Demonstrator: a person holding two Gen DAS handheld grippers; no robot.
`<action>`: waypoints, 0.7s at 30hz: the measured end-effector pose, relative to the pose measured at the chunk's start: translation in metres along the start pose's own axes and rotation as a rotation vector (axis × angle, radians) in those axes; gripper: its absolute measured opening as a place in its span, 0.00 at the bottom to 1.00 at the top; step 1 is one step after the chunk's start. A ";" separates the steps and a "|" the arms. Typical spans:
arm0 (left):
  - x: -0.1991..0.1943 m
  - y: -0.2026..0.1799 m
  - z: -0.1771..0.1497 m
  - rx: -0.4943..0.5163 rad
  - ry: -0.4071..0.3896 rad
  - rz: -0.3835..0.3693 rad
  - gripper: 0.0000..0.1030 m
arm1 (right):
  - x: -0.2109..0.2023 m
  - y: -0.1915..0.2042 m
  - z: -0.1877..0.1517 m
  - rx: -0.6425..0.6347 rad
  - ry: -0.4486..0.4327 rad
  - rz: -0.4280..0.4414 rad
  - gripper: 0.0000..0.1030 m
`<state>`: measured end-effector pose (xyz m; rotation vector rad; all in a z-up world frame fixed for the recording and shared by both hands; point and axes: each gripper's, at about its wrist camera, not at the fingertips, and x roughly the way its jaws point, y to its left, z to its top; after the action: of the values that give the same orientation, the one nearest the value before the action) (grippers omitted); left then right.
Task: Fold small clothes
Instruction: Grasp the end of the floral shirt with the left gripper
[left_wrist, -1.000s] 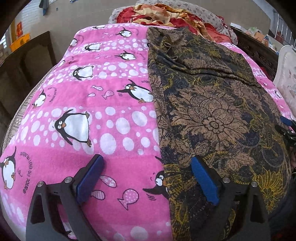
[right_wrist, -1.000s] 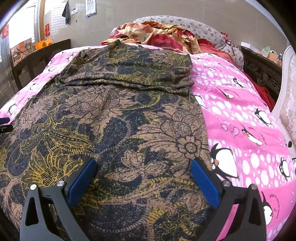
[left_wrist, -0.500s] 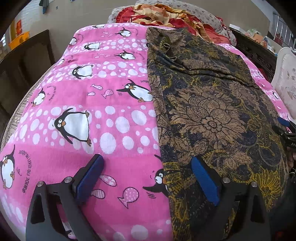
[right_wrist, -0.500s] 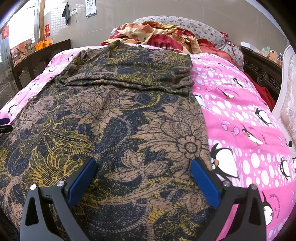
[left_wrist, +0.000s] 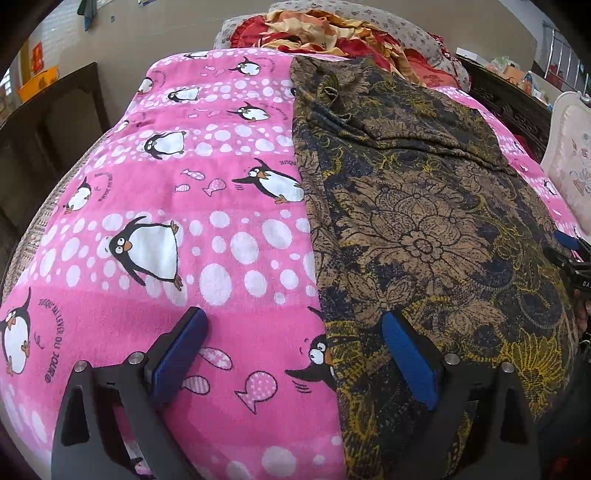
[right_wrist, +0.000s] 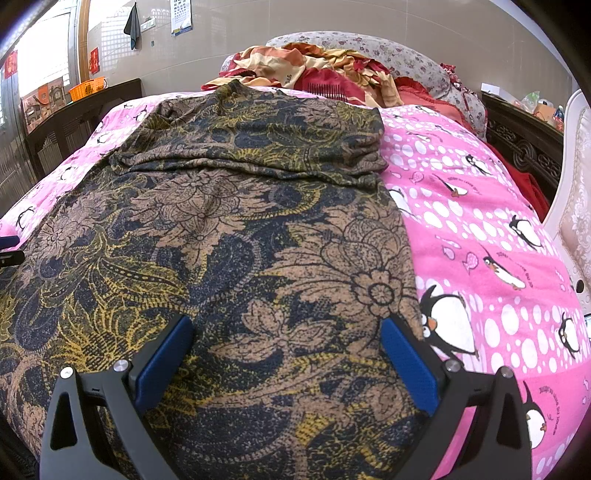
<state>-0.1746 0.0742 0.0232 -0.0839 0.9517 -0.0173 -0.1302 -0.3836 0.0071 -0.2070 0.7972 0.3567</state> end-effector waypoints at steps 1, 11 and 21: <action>0.000 0.000 0.000 0.000 0.000 -0.001 0.77 | 0.000 0.000 0.000 0.000 0.000 0.000 1.00; -0.026 0.001 -0.019 0.023 0.002 -0.209 0.77 | 0.000 0.000 0.000 0.000 -0.001 0.000 1.00; -0.036 -0.010 -0.028 -0.015 0.068 -0.615 0.77 | -0.002 0.001 0.001 -0.007 0.000 -0.011 1.00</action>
<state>-0.2181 0.0638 0.0366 -0.3891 0.9636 -0.5833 -0.1312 -0.3829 0.0086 -0.2178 0.7942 0.3497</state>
